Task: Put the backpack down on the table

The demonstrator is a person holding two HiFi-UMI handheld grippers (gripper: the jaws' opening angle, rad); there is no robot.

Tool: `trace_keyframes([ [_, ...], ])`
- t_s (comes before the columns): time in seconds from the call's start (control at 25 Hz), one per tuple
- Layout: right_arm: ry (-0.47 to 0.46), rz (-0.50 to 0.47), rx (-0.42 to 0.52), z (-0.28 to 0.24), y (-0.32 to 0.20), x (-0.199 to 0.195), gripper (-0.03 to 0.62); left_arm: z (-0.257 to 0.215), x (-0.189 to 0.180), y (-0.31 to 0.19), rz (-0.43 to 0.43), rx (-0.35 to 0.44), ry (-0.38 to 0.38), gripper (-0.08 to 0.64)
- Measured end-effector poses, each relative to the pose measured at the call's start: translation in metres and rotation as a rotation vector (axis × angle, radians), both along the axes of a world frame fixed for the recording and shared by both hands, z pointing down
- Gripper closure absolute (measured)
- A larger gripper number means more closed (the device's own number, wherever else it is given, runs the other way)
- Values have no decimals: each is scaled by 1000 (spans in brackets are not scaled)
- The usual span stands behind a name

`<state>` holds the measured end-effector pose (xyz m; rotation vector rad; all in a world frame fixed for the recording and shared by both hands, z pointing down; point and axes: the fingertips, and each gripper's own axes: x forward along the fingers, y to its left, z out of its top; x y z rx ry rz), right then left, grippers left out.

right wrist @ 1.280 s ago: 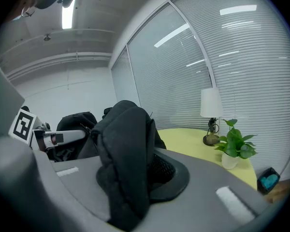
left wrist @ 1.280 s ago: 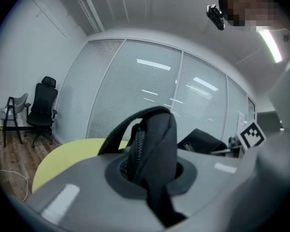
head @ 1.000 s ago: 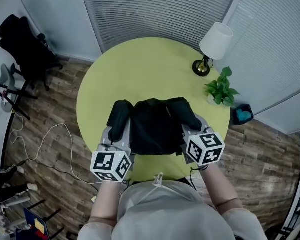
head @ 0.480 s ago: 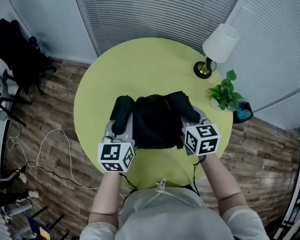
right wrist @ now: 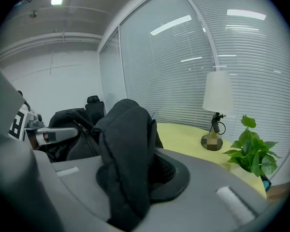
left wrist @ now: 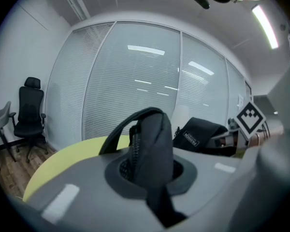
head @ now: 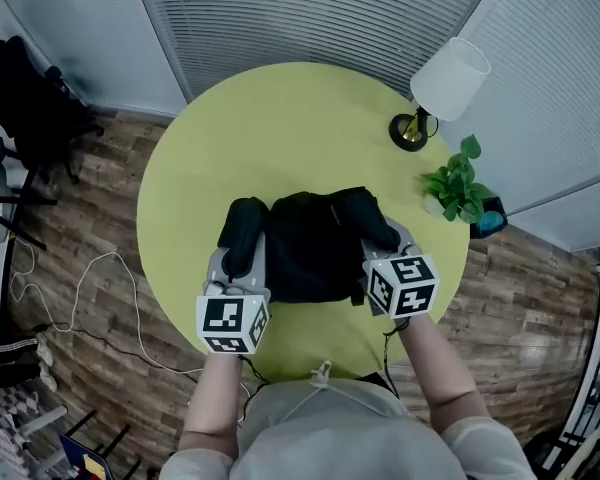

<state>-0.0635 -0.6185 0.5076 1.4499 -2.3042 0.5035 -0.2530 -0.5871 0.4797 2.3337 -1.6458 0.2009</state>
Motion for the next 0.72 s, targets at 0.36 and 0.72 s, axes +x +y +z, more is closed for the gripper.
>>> trace_keyframes([
  [0.36, 26, 39, -41, 19, 5, 6, 551, 16, -2, -2, -22, -16, -26, 526],
  [0.72, 45, 53, -2, 32, 13, 13, 536, 35, -5, 7, -39, 9, -75, 509],
])
